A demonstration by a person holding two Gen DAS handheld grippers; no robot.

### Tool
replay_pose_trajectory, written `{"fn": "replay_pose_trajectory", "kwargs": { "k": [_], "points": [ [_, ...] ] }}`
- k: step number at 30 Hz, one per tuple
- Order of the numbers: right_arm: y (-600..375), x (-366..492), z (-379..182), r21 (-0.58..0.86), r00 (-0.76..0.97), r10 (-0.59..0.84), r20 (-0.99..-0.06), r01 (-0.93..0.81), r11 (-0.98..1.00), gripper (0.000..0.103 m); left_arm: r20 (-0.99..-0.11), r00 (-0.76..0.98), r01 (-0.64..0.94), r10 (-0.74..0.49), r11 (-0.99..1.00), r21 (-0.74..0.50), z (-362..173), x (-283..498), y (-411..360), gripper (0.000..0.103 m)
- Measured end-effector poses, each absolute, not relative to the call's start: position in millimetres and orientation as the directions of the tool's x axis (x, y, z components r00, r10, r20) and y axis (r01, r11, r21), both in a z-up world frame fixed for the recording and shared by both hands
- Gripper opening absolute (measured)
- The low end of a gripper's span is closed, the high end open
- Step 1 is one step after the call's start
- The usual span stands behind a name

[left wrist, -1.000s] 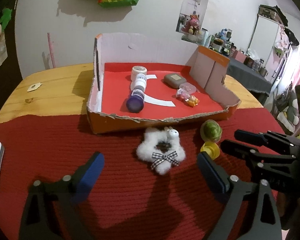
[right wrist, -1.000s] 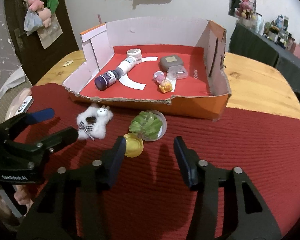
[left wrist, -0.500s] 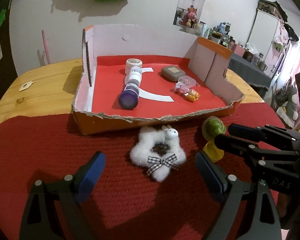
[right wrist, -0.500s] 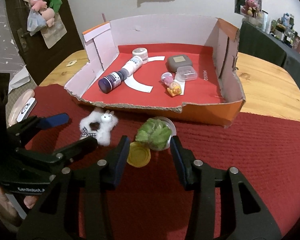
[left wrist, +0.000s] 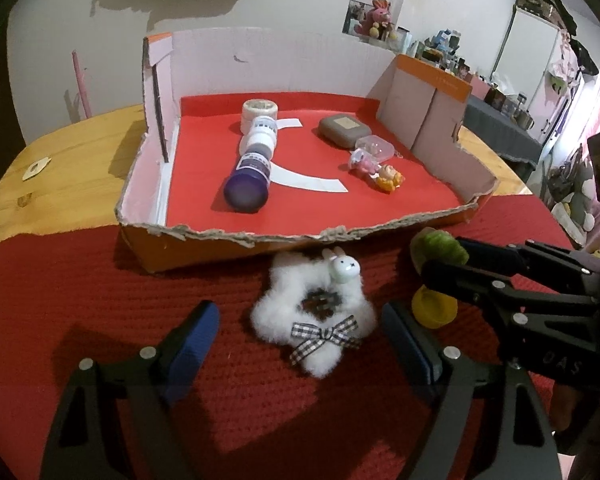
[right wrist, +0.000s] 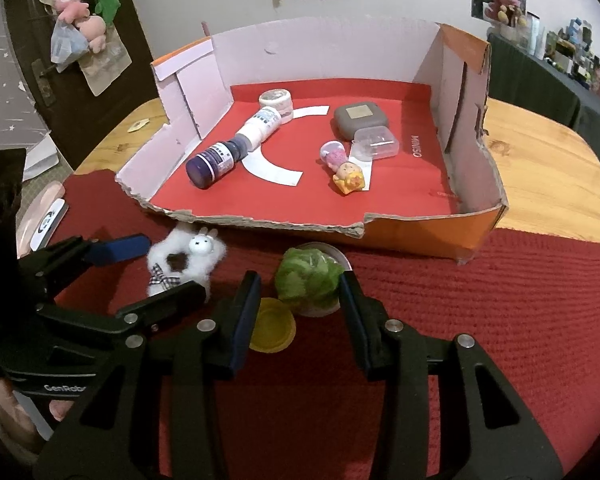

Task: Organize objects
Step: 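Grasp the white plush toy with the left gripper while the right grasps the green-topped container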

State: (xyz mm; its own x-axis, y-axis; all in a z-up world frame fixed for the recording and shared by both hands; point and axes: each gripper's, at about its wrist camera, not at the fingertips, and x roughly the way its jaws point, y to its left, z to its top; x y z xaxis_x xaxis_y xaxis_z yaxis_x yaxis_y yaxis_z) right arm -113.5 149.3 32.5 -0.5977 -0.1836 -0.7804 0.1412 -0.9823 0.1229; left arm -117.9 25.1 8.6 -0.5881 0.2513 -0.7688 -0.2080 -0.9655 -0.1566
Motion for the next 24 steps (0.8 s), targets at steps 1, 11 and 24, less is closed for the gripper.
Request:
{"fn": "replay_pose_trajectory", "kwargs": {
  "k": [1, 11, 24],
  "points": [
    [149.9, -113.8, 32.2, 0.12, -0.598, -0.18, -0.781, 0.139, -0.983, 0.032, -0.77, -0.588, -0.208, 0.248, -0.966, -0.152, 8.3, -118.6, 25.9, 0.079],
    [150.9, -110.5, 36.1, 0.143, -0.602, -0.205, -0.772, 0.149, -0.978, 0.029, -0.757, -0.602, -0.226, 0.254, -0.963, -0.143, 9.6, -116.2, 29.0, 0.05],
    [146.7, -97.2, 52.2, 0.149, -0.626, -0.221, -0.748, 0.165, -0.975, 0.028, -0.712, -0.631, -0.222, 0.309, -0.951, -0.216, 28.0, -101.3, 14.1, 0.017]
  ]
}}
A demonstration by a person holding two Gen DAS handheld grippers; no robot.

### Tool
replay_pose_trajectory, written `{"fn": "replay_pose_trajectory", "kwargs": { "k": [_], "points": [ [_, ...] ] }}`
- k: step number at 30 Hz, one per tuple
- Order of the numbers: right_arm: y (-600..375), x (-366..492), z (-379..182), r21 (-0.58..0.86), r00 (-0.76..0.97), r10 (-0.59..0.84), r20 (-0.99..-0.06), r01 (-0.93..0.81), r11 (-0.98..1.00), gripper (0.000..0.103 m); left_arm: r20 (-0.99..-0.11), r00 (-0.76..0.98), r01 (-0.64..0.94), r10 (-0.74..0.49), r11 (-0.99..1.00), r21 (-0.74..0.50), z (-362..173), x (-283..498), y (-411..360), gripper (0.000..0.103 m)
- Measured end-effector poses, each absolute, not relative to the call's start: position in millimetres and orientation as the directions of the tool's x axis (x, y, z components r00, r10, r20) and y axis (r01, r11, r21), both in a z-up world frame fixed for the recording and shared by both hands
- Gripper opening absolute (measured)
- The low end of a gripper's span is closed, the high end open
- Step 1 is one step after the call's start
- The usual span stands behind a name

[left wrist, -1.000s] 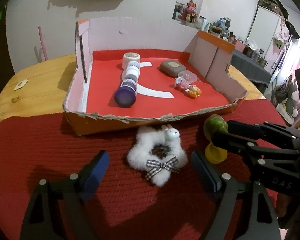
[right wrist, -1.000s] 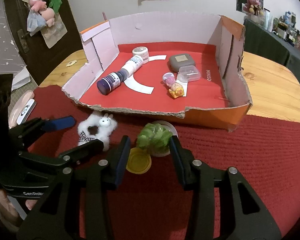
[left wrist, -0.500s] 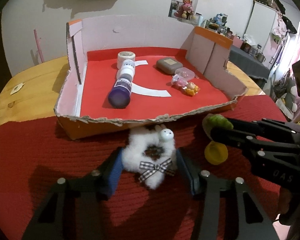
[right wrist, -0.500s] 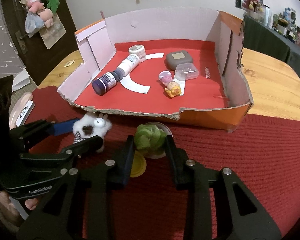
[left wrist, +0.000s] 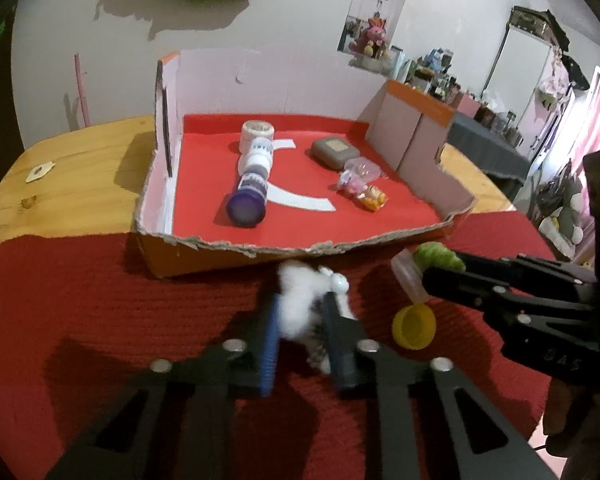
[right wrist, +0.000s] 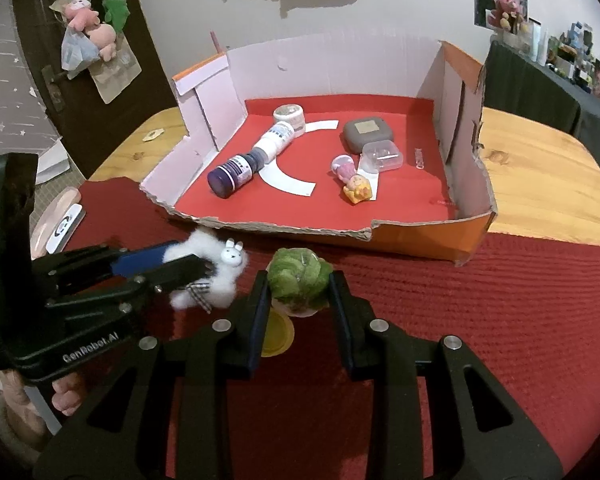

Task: Organize objects
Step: 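Grasp the white plush toy with the left gripper while the right grasps the green-topped container, then carry the white plush toy and green fuzzy ball with both grippers into the box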

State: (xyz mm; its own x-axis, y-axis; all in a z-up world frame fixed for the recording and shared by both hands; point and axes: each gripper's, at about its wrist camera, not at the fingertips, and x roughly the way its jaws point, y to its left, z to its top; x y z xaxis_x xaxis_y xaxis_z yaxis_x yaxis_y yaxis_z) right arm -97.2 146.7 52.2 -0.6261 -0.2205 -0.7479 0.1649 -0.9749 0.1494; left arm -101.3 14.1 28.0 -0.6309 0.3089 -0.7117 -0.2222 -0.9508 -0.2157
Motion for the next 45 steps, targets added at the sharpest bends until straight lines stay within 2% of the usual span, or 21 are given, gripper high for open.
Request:
{"fn": "replay_pose_trajectory", "kwargs": {
  "k": [5, 9, 18, 19, 21, 22, 23, 24, 26, 32, 45],
  "points": [
    [147.0, -92.4, 57.3, 0.155, -0.634, -0.226, -0.739, 0.166, -0.974, 0.028, -0.714, -0.625, -0.227, 0.316, -0.949, -0.22, 28.9, -99.9, 16.0, 0.015],
    [148.3, -87.3, 63.2, 0.16, -0.646, -0.232, -0.727, 0.169, -0.973, 0.028, -0.696, -0.608, -0.239, 0.381, -0.924, -0.297, 32.2, -94.6, 11.7, 0.01],
    [155.6, -82.9, 70.6, 0.2, -0.654, -0.265, -0.709, 0.174, -0.964, 0.028, -0.679, -0.64, -0.259, 0.36, -0.933, -0.25, 44.7, -82.7, 25.1, 0.007],
    [157.4, -83.6, 68.3, 0.219, -0.646, -0.281, -0.71, 0.176, -0.96, 0.028, -0.675, -0.645, -0.261, 0.359, -0.933, -0.247, 46.6, -81.2, 25.7, 0.007],
    [167.2, -87.6, 60.7, 0.373, -0.596, -0.416, -0.687, 0.203, -0.905, 0.028, -0.669, -0.652, -0.262, 0.355, -0.935, -0.24, 49.6, -79.8, 26.5, 0.007],
    [170.0, -89.4, 56.7, 0.384, -0.591, -0.414, -0.693, 0.183, -0.905, 0.028, -0.668, -0.656, -0.263, 0.353, -0.935, -0.236, 51.0, -78.8, 27.3, 0.007],
    [165.9, -88.4, 55.5, 0.26, -0.627, -0.291, -0.723, 0.144, -0.955, 0.028, -0.667, -0.656, -0.264, 0.352, -0.936, -0.234, 51.3, -78.8, 27.3, 0.007],
    [163.0, -87.9, 52.9, 0.195, -0.639, -0.232, -0.734, 0.129, -0.972, 0.028, -0.667, -0.657, -0.264, 0.351, -0.936, -0.233, 51.4, -78.4, 27.6, 0.007],
    [166.2, -88.4, 47.8, 0.294, -0.606, -0.322, -0.728, 0.148, -0.944, 0.028, -0.668, -0.656, -0.266, 0.35, -0.936, -0.229, 51.1, -78.4, 29.1, 0.007],
    [161.7, -82.6, 53.6, 0.174, -0.649, -0.211, -0.731, 0.122, -0.977, 0.028, -0.665, -0.659, -0.269, 0.352, -0.936, -0.228, 52.1, -76.6, 30.2, 0.007],
    [160.7, -81.6, 71.9, 0.205, -0.659, -0.261, -0.706, 0.162, -0.965, 0.028, -0.632, -0.686, -0.276, 0.359, -0.933, -0.231, 68.0, -74.3, 26.8, 0.007]
  ]
}}
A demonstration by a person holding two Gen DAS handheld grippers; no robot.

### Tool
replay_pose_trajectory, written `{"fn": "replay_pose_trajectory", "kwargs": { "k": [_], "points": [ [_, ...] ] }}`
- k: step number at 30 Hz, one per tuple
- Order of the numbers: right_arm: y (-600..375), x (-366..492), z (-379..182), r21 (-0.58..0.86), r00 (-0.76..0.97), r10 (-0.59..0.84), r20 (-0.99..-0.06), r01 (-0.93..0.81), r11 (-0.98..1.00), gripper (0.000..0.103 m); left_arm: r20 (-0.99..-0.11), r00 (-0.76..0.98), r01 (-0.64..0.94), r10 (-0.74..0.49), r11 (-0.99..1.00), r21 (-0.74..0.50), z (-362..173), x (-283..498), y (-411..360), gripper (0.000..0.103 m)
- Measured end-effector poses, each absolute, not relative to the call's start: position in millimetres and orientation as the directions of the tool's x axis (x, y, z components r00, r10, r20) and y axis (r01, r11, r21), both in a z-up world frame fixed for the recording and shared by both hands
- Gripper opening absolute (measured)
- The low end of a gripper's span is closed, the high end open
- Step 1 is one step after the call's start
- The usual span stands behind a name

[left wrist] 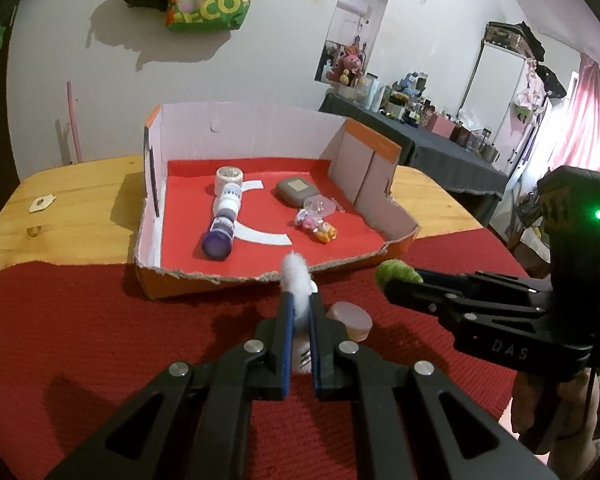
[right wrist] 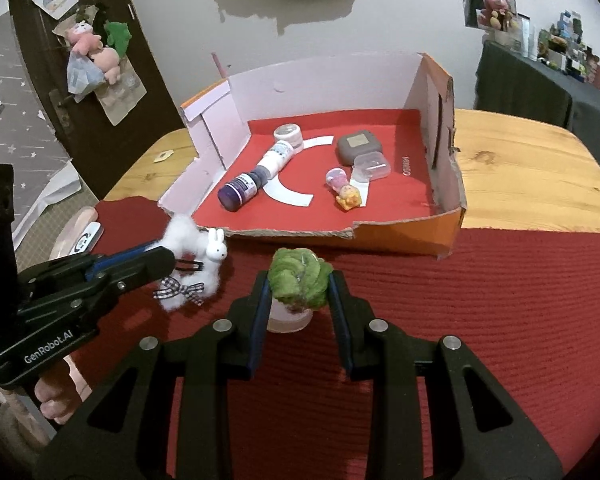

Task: Organize objects
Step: 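Carry the white plush toy and green fuzzy ball with both grippers into the box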

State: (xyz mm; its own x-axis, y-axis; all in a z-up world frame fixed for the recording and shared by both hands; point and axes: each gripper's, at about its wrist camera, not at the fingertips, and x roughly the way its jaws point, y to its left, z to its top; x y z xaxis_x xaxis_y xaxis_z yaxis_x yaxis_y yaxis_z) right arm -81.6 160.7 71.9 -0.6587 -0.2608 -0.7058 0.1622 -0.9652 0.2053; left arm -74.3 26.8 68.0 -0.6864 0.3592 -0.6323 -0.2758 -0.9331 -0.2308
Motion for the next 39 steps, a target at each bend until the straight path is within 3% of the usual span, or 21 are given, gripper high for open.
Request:
{"fn": "replay_pose_trajectory", "kwargs": {
  "k": [14, 39],
  "points": [
    [151.8, -93.2, 96.6, 0.162, -0.686, -0.255, -0.681, 0.2, -0.966, 0.028, -0.58, -0.738, -0.281, 0.344, -0.939, -0.199, 97.2, -85.7, 23.3, 0.007],
    [157.8, -161.4, 82.4, 0.204, -0.574, -0.304, -0.76, 0.234, -0.951, 0.028, -0.647, -0.683, -0.282, 0.339, -0.939, -0.194, 84.1, -140.7, 30.0, 0.007]
  ]
}}
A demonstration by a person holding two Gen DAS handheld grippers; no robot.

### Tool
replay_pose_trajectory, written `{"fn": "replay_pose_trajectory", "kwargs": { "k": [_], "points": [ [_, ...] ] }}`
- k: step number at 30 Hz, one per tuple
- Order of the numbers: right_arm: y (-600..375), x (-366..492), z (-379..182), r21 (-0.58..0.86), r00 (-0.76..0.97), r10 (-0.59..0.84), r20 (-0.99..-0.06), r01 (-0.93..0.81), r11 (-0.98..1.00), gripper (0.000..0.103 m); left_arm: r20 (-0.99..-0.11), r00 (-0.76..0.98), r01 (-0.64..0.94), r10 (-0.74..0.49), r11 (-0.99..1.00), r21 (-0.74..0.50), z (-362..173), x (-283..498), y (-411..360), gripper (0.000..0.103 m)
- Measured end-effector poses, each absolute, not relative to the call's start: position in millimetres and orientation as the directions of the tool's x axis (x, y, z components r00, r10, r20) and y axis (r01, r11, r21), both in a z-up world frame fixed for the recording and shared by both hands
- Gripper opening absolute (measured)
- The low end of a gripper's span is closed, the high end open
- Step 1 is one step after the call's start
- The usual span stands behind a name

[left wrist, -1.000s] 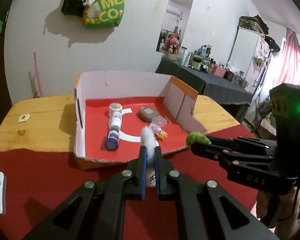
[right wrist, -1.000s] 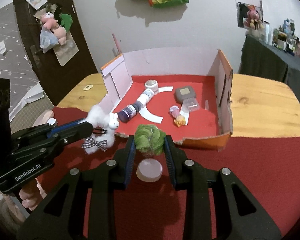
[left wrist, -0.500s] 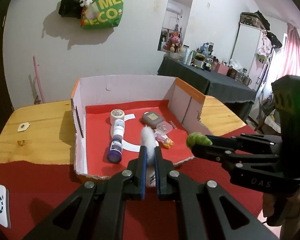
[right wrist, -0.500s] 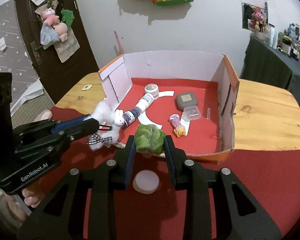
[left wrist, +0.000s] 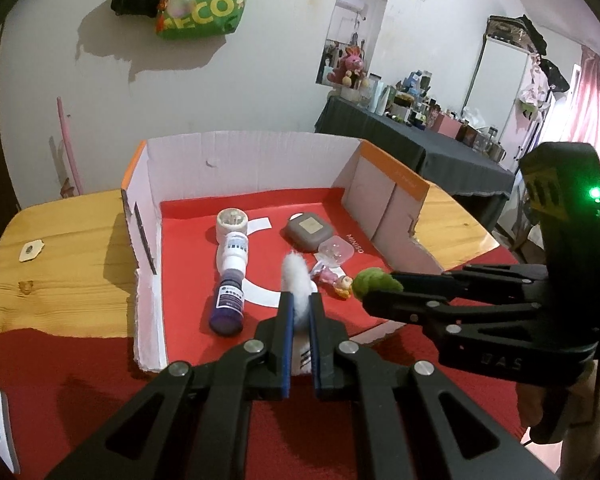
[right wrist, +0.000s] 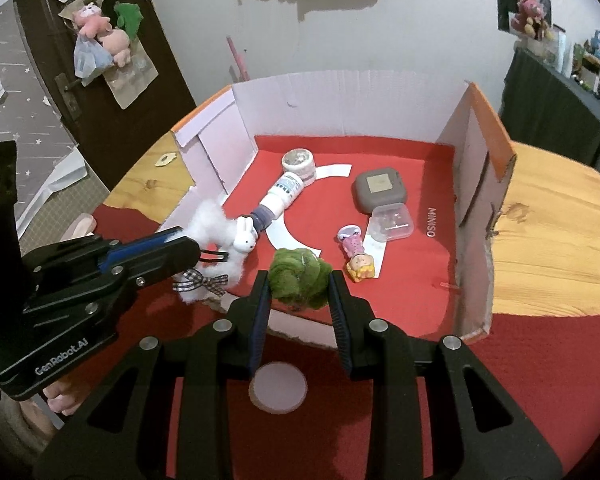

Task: Organize objects
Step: 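Carry the white plush toy and green fuzzy ball with both grippers into the box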

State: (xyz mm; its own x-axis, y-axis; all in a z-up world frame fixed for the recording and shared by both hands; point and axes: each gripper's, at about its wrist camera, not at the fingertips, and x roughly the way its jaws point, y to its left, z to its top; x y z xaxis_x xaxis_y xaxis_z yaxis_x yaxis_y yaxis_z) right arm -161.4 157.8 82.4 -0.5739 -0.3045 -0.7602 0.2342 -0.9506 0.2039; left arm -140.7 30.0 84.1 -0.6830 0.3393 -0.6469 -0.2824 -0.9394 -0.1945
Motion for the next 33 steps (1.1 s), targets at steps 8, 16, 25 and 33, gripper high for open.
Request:
{"fn": "replay_pose_trajectory", "kwargs": {
  "k": [8, 16, 25, 33],
  "points": [
    [156.8, -176.8, 68.3, 0.204, -0.536, -0.299, -0.79, 0.229, -0.952, 0.028, -0.673, -0.653, -0.282, 0.349, -0.936, -0.211, 72.7, -152.9, 28.7, 0.007],
    [156.0, -187.6, 58.9, 0.199, -0.513, -0.292, -0.807, 0.229, -0.953, 0.028, -0.694, -0.613, -0.287, 0.377, -0.925, -0.249, 58.4, -164.1, 29.4, 0.007],
    [157.7, -197.1, 48.2, 0.201, -0.487, -0.291, -0.823, 0.229, -0.952, 0.028, -0.707, -0.607, -0.269, 0.363, -0.931, -0.247, 50.0, -174.9, 24.4, 0.007],
    [157.0, -204.7, 38.7, 0.198, -0.463, -0.289, -0.838, 0.235, -0.952, 0.028, -0.712, -0.609, -0.239, 0.349, -0.937, -0.255, 44.2, -186.5, 14.2, 0.009]
  ]
}}
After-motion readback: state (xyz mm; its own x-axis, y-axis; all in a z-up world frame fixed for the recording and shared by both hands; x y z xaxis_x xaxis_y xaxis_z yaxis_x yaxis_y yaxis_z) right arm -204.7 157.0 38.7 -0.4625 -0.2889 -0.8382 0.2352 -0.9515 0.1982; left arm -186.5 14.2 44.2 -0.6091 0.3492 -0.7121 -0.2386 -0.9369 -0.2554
